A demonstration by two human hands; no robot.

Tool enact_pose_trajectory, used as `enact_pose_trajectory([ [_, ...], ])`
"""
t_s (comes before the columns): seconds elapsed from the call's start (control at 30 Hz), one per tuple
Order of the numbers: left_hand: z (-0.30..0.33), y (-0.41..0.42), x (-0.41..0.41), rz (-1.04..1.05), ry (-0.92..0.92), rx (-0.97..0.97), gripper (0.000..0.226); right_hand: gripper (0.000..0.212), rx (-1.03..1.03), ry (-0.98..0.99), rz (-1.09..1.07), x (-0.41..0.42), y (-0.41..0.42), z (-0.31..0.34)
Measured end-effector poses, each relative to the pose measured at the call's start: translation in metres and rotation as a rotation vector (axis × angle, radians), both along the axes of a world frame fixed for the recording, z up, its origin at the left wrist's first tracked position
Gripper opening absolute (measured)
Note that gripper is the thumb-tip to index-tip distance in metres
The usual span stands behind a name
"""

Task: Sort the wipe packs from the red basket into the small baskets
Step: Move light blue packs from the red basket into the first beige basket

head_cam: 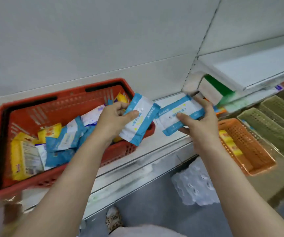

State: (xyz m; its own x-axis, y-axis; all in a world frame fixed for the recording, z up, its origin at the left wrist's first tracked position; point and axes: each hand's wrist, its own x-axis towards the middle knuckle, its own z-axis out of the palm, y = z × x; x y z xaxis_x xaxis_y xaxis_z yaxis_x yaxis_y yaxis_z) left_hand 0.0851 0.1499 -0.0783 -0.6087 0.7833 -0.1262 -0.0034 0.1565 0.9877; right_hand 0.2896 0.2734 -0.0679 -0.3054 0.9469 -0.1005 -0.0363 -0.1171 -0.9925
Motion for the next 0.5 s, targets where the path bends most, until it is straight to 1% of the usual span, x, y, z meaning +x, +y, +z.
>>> enact_pose_trajectory([
  [0.07,-0.004,0.024,0.054,-0.012,-0.005,0.005,0.014,0.040,0.025,-0.052,-0.067,0.054,0.011,-0.003],
  [0.13,-0.011,0.046,0.111,-0.006,-0.027,-0.014,0.019,0.036,0.011,-0.078,-0.156,0.114,0.026,-0.011],
  [0.2,-0.021,0.066,0.171,-0.020,-0.046,-0.035,0.025,0.038,-0.002,-0.086,-0.225,0.175,0.042,-0.020],
  [0.23,-0.026,0.076,0.200,-0.036,-0.054,-0.045,0.028,0.040,-0.009,-0.121,-0.245,0.205,0.050,-0.026],
  [0.3,-0.034,0.094,0.259,-0.076,-0.094,-0.058,0.039,0.045,-0.039,-0.159,-0.268,0.263,0.062,-0.035],
  [0.37,-0.041,0.109,0.311,-0.124,-0.116,-0.035,0.052,0.064,-0.080,-0.141,-0.254,0.312,0.073,-0.045],
  [0.4,-0.044,0.116,0.333,-0.145,-0.096,-0.021,0.055,0.072,-0.094,-0.135,-0.239,0.333,0.077,-0.049],
  [0.43,-0.046,0.123,0.351,-0.156,-0.064,-0.015,0.054,0.073,-0.102,-0.140,-0.222,0.351,0.084,-0.053],
  [0.5,-0.050,0.138,0.377,-0.160,-0.013,-0.035,0.047,0.054,-0.119,-0.152,-0.208,0.379,0.099,-0.062],
])
